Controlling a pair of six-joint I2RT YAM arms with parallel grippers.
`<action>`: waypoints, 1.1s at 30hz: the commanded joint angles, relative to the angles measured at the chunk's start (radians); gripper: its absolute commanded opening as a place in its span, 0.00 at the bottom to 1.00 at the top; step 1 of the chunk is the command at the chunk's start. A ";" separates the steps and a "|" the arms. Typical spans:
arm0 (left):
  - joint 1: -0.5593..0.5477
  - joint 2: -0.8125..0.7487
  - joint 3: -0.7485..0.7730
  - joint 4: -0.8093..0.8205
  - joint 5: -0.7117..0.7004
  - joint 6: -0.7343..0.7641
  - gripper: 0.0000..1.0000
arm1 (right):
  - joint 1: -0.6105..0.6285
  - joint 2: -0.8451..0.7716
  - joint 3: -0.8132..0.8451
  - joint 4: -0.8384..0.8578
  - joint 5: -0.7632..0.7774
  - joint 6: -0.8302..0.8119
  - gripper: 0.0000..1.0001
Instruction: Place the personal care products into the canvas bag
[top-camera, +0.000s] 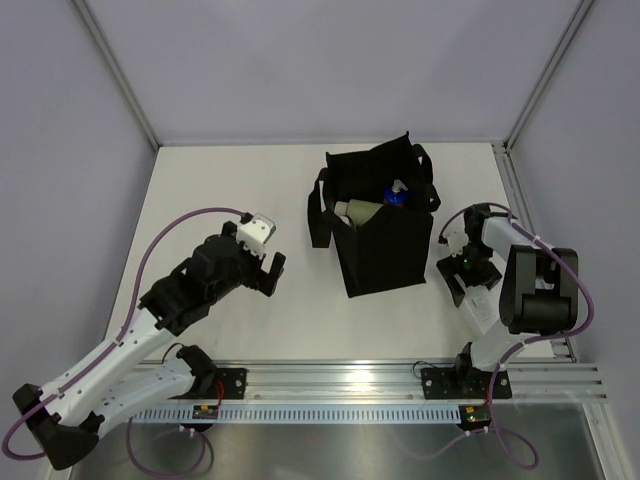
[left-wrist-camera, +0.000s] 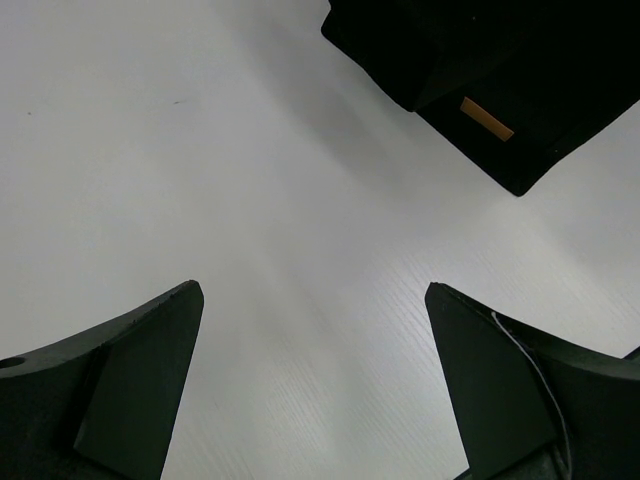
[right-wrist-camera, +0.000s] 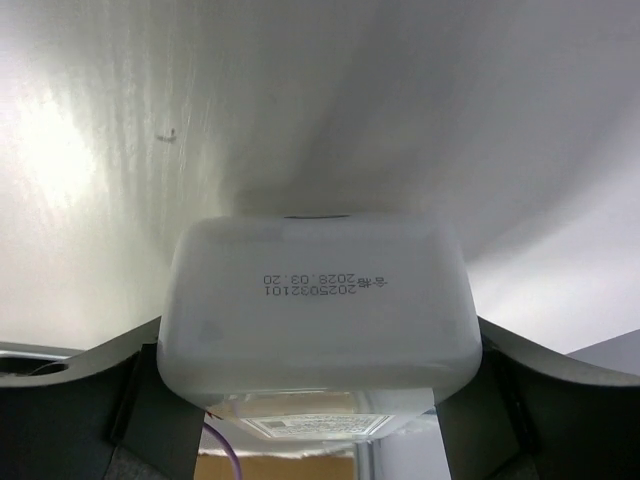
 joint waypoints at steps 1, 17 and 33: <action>0.001 0.006 0.000 0.030 -0.024 0.000 0.99 | -0.044 -0.150 0.118 -0.064 -0.104 -0.005 0.00; 0.001 -0.008 -0.019 0.059 -0.086 0.005 0.99 | 0.071 -0.180 1.182 -0.239 -0.512 0.052 0.00; -0.001 -0.033 -0.049 0.098 -0.106 0.036 0.99 | 0.476 0.187 1.533 0.009 -0.441 0.137 0.00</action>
